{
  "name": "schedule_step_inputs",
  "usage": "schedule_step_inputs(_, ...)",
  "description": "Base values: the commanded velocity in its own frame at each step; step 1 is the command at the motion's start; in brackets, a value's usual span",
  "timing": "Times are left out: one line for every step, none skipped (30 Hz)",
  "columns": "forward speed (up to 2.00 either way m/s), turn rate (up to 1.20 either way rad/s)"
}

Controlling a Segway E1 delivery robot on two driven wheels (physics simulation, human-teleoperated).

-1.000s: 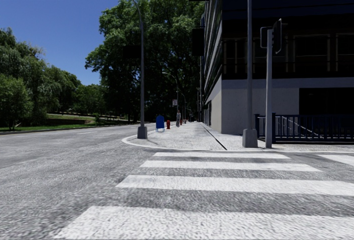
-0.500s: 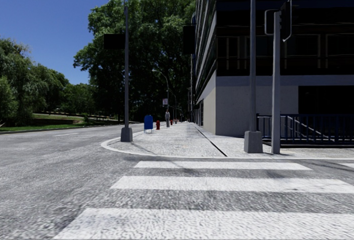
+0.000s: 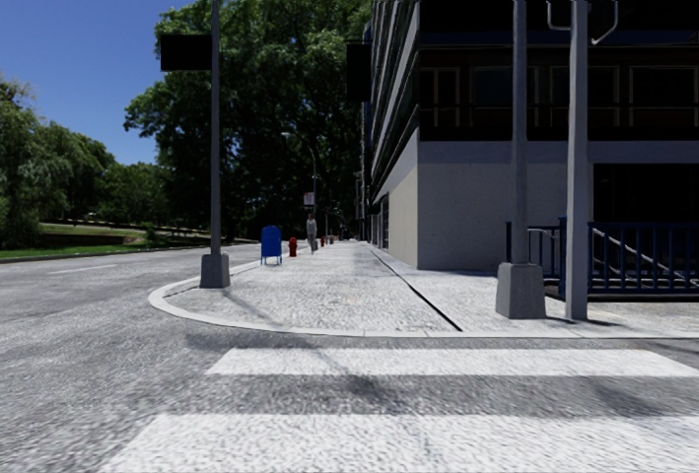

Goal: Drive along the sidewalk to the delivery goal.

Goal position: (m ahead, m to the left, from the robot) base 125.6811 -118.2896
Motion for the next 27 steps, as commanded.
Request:
schedule_step_inputs(2.0,0.0)
schedule_step_inputs(2.0,0.0)
schedule_step_inputs(2.0,0.0)
schedule_step_inputs(2.0,0.0)
schedule_step_inputs(2.0,0.0)
schedule_step_inputs(2.0,0.0)
schedule_step_inputs(2.0,0.0)
schedule_step_inputs(2.0,0.0)
schedule_step_inputs(2.0,0.0)
schedule_step_inputs(2.0,0.0)
schedule_step_inputs(2.0,0.0)
schedule_step_inputs(2.0,0.0)
schedule_step_inputs(2.0,0.0)
schedule_step_inputs(2.0,0.0)
schedule_step_inputs(2.0,0.0)
schedule_step_inputs(2.0,-0.12)
schedule_step_inputs(2.0,-0.12)
schedule_step_inputs(2.0,-0.97)
schedule_step_inputs(2.0,-1.2)
schedule_step_inputs(2.0,-0.33)
schedule_step_inputs(2.0,0.0)
schedule_step_inputs(2.0,0.0)
schedule_step_inputs(2.0,0.0)
schedule_step_inputs(2.0,0.0)
schedule_step_inputs(2.0,0.0)
schedule_step_inputs(2.0,0.0)
schedule_step_inputs(2.0,0.0)
